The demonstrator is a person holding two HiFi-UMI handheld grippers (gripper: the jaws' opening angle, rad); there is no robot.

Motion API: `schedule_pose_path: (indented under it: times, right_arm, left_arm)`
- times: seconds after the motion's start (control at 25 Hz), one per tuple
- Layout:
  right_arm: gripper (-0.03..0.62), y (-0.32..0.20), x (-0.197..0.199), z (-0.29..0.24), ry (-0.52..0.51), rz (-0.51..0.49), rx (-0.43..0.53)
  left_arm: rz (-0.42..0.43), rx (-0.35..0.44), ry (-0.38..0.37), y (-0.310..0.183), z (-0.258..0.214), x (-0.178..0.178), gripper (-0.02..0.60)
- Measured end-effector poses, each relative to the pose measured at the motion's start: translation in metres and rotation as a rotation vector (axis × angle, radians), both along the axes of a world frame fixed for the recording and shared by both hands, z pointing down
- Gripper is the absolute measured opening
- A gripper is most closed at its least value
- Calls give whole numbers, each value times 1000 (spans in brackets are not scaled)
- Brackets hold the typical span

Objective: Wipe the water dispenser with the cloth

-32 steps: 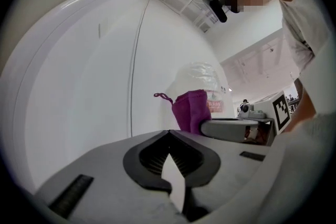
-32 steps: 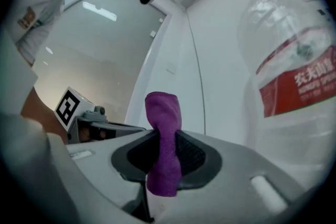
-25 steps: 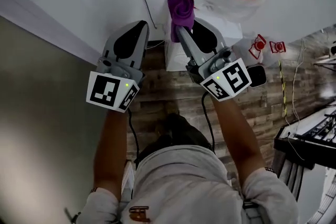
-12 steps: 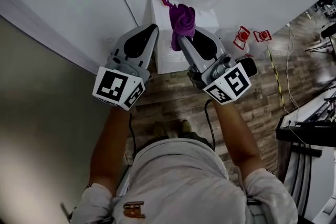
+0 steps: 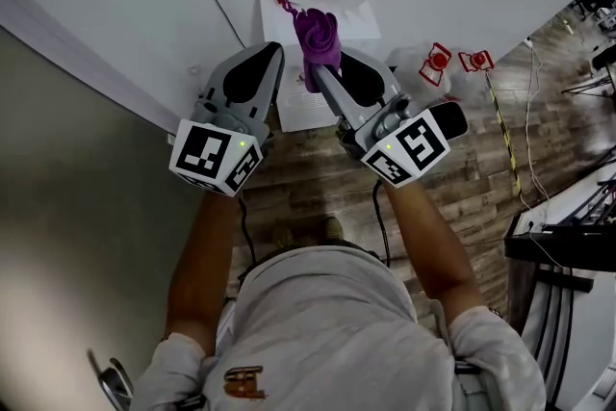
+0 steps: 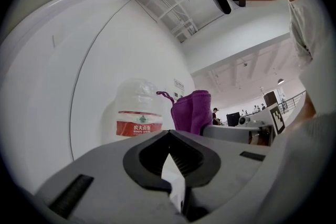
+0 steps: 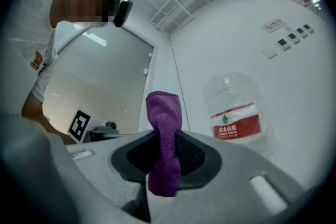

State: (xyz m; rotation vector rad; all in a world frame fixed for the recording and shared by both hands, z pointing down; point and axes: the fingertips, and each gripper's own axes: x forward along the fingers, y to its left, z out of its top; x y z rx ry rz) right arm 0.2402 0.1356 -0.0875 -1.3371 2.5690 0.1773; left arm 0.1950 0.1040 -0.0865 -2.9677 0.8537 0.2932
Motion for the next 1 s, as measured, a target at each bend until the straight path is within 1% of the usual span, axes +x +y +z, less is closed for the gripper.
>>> schedule_pose_path:
  times: [0.16,0.56,0.76,1.0]
  right_arm:
    - [89,-3,2,9,11,-5,-10]
    - [89,1,4,12,17,1,-14]
    - [89,14,4,7,18,3,-4]
    - [89,-6,2,10,25,5,-6]
  left_arm:
    - [-7,-2,-11,-1,6,6,-2]
    - [-10,-12,1,1,8,10,-2]
    - [-8,-6,3,15,4,9,-2]
    - [-5,-14,10,-5,8,9,-2]
